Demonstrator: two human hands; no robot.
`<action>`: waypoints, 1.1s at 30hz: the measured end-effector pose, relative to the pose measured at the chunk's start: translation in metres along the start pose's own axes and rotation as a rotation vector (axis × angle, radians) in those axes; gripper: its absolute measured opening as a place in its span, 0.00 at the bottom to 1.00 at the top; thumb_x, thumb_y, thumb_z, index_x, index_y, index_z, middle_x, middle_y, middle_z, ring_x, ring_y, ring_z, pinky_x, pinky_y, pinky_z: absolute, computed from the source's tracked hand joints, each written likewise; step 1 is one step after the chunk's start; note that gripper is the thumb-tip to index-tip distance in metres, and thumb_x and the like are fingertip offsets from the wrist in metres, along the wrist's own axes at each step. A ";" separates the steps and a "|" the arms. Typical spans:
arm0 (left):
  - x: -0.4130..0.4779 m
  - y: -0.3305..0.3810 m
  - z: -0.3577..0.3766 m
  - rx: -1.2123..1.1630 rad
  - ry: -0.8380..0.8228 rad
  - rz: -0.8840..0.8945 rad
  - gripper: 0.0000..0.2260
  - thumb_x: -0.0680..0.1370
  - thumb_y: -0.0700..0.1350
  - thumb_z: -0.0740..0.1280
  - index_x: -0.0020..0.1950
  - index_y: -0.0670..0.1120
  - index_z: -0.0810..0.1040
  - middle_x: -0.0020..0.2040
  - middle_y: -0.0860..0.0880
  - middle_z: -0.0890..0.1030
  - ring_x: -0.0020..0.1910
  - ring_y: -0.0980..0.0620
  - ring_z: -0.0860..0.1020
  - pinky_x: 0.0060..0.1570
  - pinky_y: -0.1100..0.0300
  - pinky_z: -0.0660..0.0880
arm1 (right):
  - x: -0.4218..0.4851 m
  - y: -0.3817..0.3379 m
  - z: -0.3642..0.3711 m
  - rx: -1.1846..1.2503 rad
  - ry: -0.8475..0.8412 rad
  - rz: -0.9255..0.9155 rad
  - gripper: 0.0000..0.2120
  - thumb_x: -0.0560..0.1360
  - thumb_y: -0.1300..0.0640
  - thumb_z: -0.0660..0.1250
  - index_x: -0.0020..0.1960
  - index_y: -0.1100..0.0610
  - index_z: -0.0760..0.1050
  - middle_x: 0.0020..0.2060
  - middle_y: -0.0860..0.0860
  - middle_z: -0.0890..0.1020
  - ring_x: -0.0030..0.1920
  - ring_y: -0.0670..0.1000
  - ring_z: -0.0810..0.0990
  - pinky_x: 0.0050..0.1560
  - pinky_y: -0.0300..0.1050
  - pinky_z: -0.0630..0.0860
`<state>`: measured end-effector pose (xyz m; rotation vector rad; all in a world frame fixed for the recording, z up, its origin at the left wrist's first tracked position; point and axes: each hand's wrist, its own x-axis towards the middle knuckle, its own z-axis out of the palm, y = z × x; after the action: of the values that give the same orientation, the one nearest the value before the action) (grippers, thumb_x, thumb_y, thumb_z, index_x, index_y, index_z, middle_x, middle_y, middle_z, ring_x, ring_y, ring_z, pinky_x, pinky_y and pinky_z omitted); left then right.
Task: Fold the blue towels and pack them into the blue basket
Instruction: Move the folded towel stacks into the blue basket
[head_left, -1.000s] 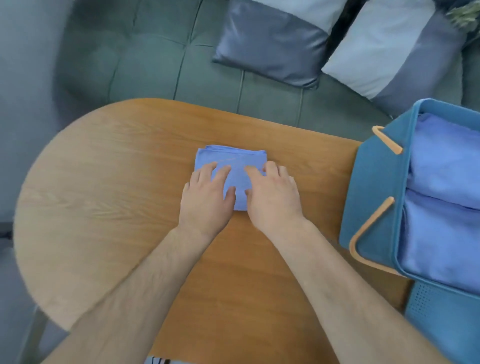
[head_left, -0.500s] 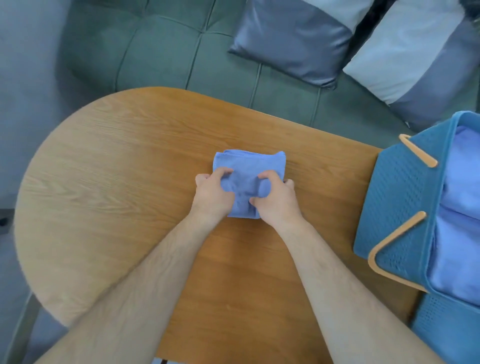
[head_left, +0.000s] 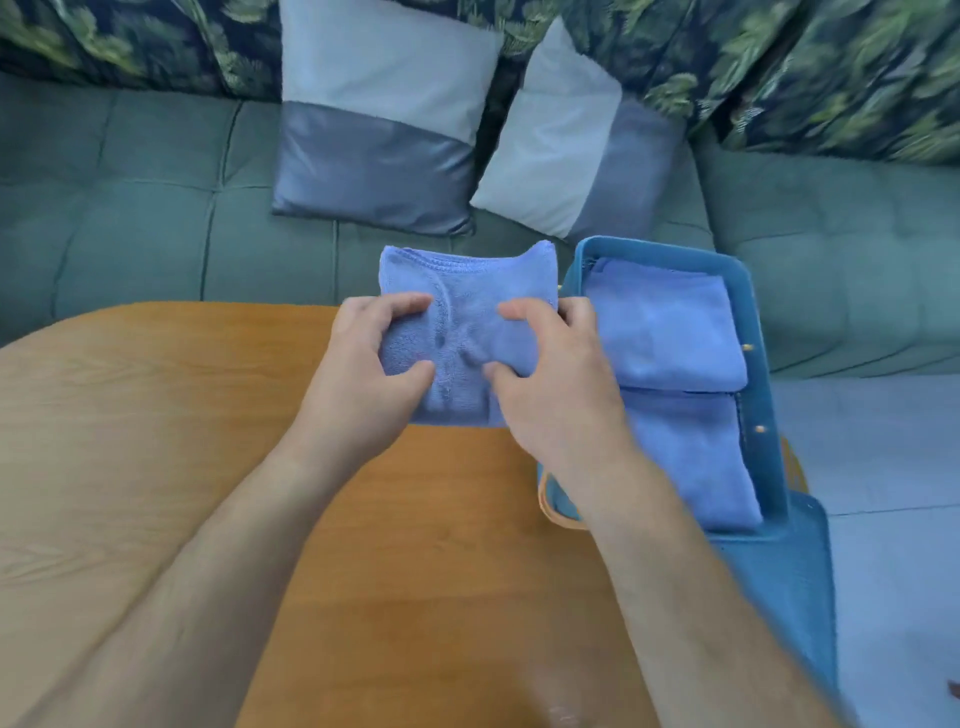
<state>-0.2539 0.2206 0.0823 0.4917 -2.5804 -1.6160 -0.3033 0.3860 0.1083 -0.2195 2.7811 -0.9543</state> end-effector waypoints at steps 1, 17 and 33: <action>0.004 0.017 0.012 0.009 -0.033 0.039 0.24 0.75 0.36 0.70 0.69 0.54 0.73 0.63 0.54 0.70 0.57 0.77 0.68 0.56 0.82 0.61 | 0.003 0.010 -0.023 -0.015 0.031 0.009 0.21 0.75 0.57 0.72 0.67 0.48 0.75 0.61 0.48 0.67 0.52 0.50 0.76 0.55 0.44 0.73; 0.054 0.095 0.195 0.704 -0.197 0.087 0.16 0.76 0.35 0.62 0.64 0.40 0.71 0.75 0.41 0.58 0.71 0.39 0.66 0.63 0.52 0.66 | 0.063 0.179 -0.122 -0.306 -0.068 0.183 0.23 0.79 0.50 0.70 0.71 0.55 0.71 0.75 0.54 0.58 0.69 0.58 0.67 0.66 0.49 0.68; 0.078 0.054 0.247 1.100 -0.572 0.172 0.28 0.86 0.50 0.46 0.81 0.42 0.36 0.81 0.41 0.36 0.81 0.43 0.37 0.79 0.47 0.43 | 0.079 0.216 -0.044 -0.467 -0.241 0.014 0.26 0.87 0.46 0.42 0.82 0.45 0.39 0.81 0.55 0.34 0.80 0.54 0.33 0.79 0.55 0.35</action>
<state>-0.3935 0.4331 0.0093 -0.2384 -3.6174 -0.1277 -0.4068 0.5652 -0.0023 -0.3527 2.7257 -0.2382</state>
